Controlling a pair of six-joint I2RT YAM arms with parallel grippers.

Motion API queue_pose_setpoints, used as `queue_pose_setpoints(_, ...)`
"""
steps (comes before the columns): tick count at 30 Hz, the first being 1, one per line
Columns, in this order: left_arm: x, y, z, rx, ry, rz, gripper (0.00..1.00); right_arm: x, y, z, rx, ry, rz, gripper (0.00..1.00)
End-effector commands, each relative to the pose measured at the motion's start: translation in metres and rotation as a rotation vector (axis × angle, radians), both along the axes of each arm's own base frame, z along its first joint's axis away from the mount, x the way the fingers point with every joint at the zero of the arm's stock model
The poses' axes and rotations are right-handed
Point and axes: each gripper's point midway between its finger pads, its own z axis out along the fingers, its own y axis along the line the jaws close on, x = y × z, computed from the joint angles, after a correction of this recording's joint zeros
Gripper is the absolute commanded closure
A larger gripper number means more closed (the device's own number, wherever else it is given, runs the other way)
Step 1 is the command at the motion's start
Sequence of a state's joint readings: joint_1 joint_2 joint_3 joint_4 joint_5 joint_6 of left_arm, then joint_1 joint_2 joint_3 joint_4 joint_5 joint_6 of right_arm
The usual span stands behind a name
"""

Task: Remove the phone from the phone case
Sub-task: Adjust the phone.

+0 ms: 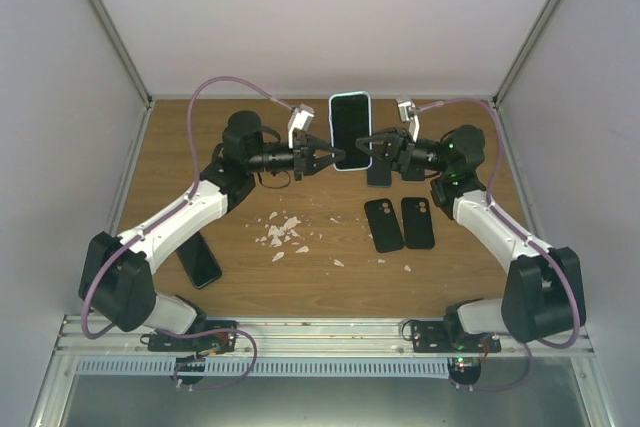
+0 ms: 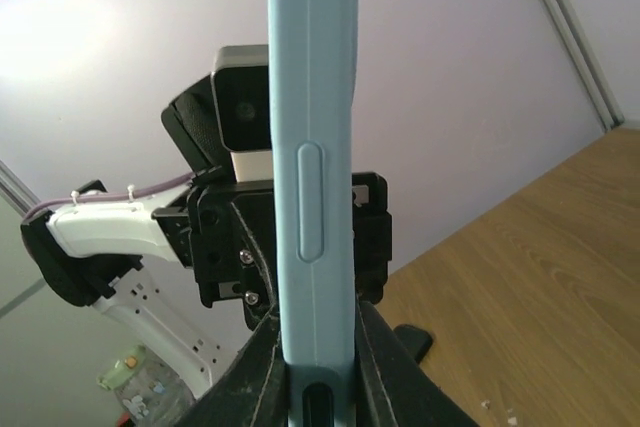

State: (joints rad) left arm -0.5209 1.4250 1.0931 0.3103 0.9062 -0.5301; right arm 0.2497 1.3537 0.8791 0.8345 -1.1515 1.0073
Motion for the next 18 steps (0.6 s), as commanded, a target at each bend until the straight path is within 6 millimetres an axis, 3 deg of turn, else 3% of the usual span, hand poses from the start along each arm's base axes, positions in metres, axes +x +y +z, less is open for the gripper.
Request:
queue_pose_setpoints(1,-0.013,0.010,0.014,0.045,-0.165,-0.039,1.00,0.001,-0.002,0.009,-0.054,-0.092,-0.035,0.84)
queue_pose_setpoints(7,-0.022,0.014,0.009,0.089,-0.185,-0.093,1.00,0.003,-0.001,-0.005,-0.109,-0.098,-0.051,0.81)
queue_pose_setpoints(18,-0.032,0.013,-0.002,0.118,-0.169,-0.162,1.00,-0.004,0.007,-0.011,-0.164,-0.147,-0.032,0.76)
